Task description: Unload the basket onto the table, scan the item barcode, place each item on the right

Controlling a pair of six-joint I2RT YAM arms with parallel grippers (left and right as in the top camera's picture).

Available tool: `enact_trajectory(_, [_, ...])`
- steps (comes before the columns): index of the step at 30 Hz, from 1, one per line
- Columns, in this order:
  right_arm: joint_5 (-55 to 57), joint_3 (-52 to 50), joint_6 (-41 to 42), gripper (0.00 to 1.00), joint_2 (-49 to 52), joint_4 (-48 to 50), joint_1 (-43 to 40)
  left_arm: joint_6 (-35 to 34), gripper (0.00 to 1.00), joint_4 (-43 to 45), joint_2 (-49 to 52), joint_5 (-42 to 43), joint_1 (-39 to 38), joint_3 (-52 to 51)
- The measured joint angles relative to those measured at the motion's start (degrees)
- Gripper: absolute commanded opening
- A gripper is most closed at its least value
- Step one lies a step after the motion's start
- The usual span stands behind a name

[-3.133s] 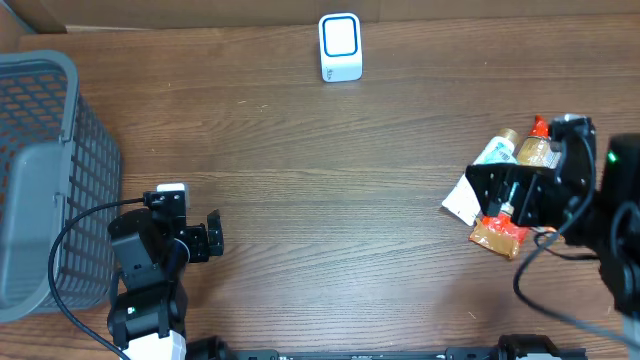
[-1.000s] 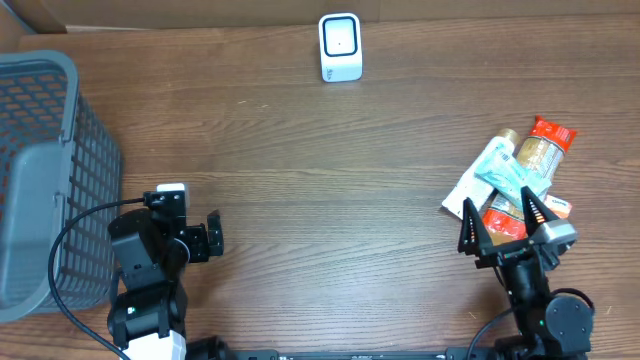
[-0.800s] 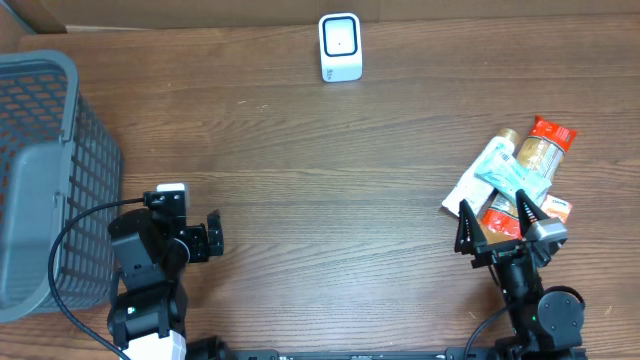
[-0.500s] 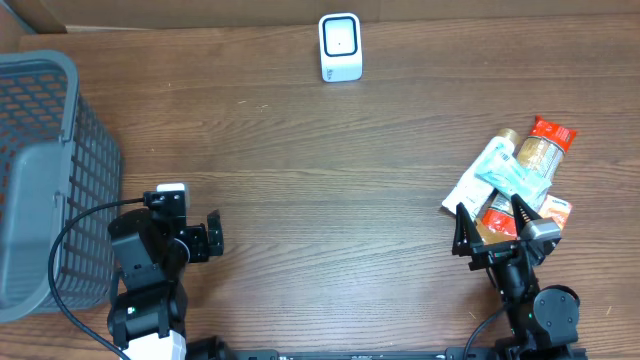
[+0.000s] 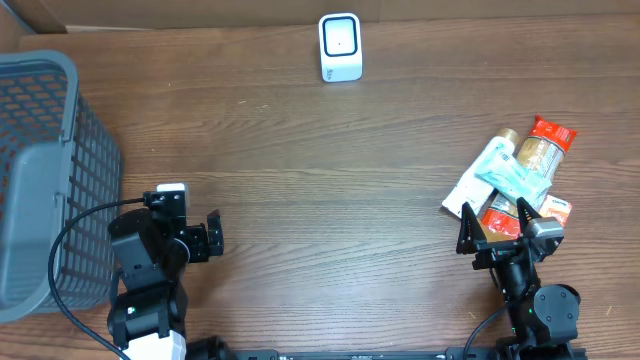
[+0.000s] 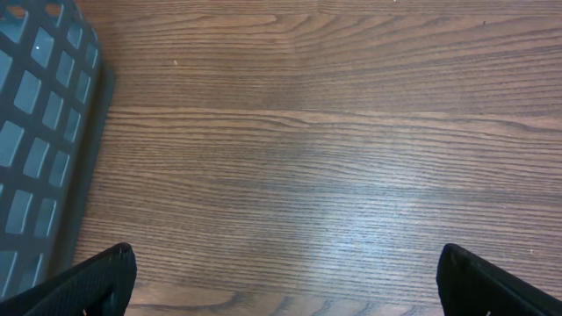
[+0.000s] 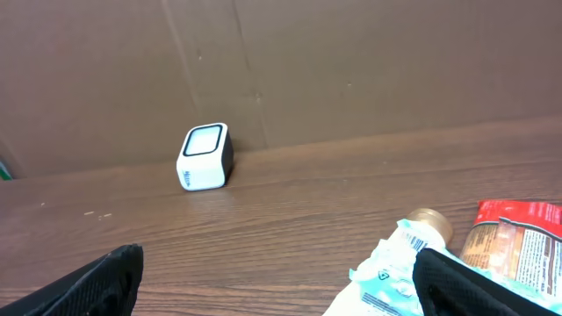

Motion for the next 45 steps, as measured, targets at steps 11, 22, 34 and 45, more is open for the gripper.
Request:
enact_trajectory(11, [0.02,0.00,-0.02,1.00,0.00,0.00,-0.02,0.00,1.00,0.00,0.00,0.00,0.00,0.00])
enact_trajectory(22, [0.02,0.00,0.00,1.00,0.00,-0.04,0.00,0.00,1.00,0.00,0.00,0.00,0.00,0.00])
enact_trajectory(34, [0.02,0.00,-0.02,1.00,0.00,-0.02,0.00,0.00,1.00,0.00,0.00,-0.02,0.00,0.00])
enact_trajectory(45, [0.02,0.00,-0.02,1.00,0.00,-0.02,-0.02,0.00,1.00,-0.90,-2.78,-0.04,-0.92,0.00])
